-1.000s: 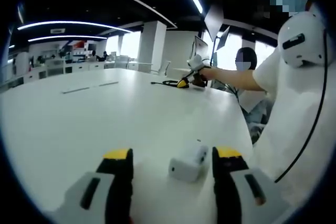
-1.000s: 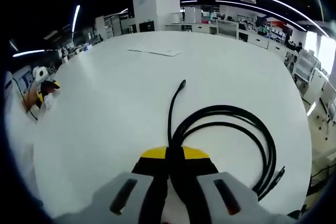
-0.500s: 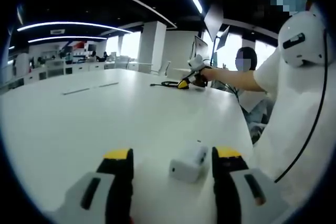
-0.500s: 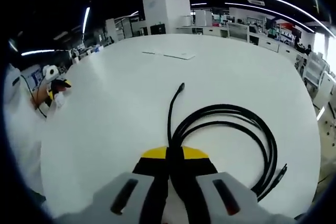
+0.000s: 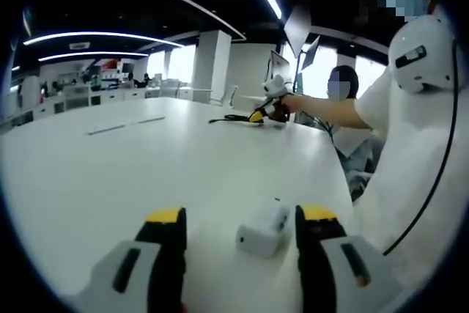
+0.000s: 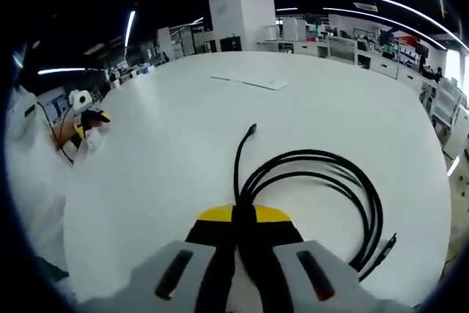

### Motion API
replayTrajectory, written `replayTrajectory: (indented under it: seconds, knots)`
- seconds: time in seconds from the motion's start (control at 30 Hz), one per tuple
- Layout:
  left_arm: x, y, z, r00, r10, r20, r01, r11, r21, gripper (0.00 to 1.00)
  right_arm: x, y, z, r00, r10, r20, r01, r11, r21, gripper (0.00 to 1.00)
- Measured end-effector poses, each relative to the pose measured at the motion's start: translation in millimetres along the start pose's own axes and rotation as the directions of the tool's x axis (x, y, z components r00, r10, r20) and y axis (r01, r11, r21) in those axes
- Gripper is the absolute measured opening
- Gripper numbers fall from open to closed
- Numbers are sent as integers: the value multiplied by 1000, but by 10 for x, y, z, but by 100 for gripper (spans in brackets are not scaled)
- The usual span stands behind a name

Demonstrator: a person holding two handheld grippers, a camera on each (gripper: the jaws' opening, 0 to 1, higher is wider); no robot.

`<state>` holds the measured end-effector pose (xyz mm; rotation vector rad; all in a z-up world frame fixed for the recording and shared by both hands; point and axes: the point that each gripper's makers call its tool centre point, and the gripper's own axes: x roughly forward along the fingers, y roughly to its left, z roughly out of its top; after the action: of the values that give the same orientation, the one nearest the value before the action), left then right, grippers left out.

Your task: Plug the desk Type‑C cable into the charger adapter.

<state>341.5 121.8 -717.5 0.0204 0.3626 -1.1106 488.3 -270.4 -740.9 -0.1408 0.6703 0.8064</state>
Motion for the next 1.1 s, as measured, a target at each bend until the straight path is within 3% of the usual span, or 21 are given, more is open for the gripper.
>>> replayTrajectory:
  seconds: [0.17, 0.67, 1.1]
  knots:
    - [1, -7, -1, 1000, 0, 0, 0, 1000, 1, 60, -14, 84, 54, 1000, 8, 18, -8, 999, -31, 2]
    - [-14, -19, -5, 1000, 0, 3, 0, 1000, 3, 59, -85, 84, 88, 1000, 24, -6, -25, 995, -95, 2]
    - [-34, -29, -14, 1000, 2, 3, -2, 1000, 6, 59, -37, 224, 63, 999, 28, -36, -33, 988, -153, 2]
